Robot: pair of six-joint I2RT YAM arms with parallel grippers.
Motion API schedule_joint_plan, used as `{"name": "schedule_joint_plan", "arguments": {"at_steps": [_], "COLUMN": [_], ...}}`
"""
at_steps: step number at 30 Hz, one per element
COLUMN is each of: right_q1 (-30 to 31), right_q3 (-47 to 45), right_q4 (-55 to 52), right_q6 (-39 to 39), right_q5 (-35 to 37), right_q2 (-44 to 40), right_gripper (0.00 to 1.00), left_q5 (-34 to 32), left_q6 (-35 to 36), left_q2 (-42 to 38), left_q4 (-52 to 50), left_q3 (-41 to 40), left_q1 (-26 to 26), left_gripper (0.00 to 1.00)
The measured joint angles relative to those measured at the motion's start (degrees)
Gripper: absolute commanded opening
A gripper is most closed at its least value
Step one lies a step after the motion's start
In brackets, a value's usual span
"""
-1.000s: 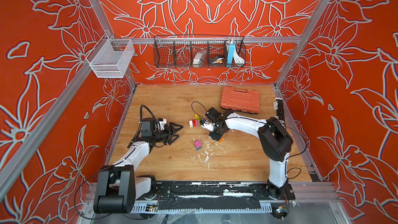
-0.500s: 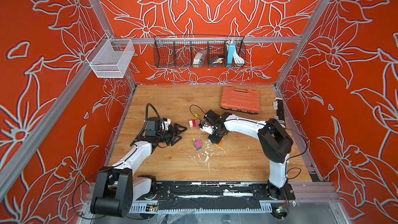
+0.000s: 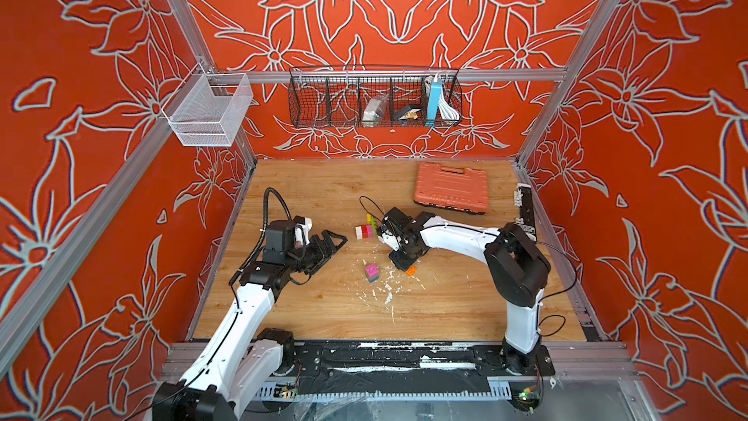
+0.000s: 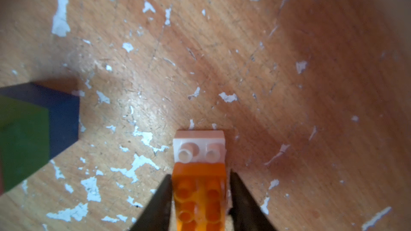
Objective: Assemble the letter r with lego
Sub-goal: Assemble the lego brick with the lego brick, then pick up the lego brick from the center of the board.
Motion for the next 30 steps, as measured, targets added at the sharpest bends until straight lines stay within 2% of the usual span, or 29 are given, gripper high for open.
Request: {"name": "schedule_joint_plan", "arguments": {"at_steps": [2,4,8,11,15,19,23,28,30], "right_q1": [0.00,0.00,0.00,0.00,0.00,0.00,0.00,0.00,0.02], "right_q3": [-0.28,-1.14,-5.70,-10.73,-16.00,-17.94,-17.99,-17.99,-17.99], "right_q4": [0.50,1.07,4.00,6.60,9.70,11.19,12.66,13.53,13.62], "right_q6": [1.05,1.44,0.46,-0.44,-0.76,-0.57,-0.50,-0.46,-0.57], "right_q5": [-0.04,-0.07,0.11,0.02,-0.42,-0.63,-0.70,-0.74,-0.81], "right_q2": [-0.61,-3.10,-12.26,-18.05,-18.73,-16.39,-14.82,-13.46,-12.76], "right_gripper": [0.79,0.80,0.76,0.74,0.70,0.66,0.62,0.58,0.54], "left_q5": [-1.90,-3.78,-8.02,-12.46,-18.78,-23.67,-25.90,-27.61,-27.85], "left_q6": [0.55,0.98,1.42,1.46,0.07,-2.34,-3.85,-4.59,-4.79], "left_q2": [-0.72,-1.09,-3.63,-6.29,-8.13,-6.08,-3.43,-3.72,-3.72], "left_q4": [-2.05,-4.04,-7.39,-8.26,-7.65,-6.21,-4.76,-2.80,-2.36], "left_q3": [0.50,0.57,0.52,0.02,-3.78,-8.07,-9.29,-9.29,-9.29], "left_q1": [-2.73,-5.09,-9.44,-15.58,-25.81,-33.14,-35.21,-35.26,-35.26], "left_gripper": [0.97,0.98,0.92,0.89,0.88,0.88,0.88,0.88,0.88]}}
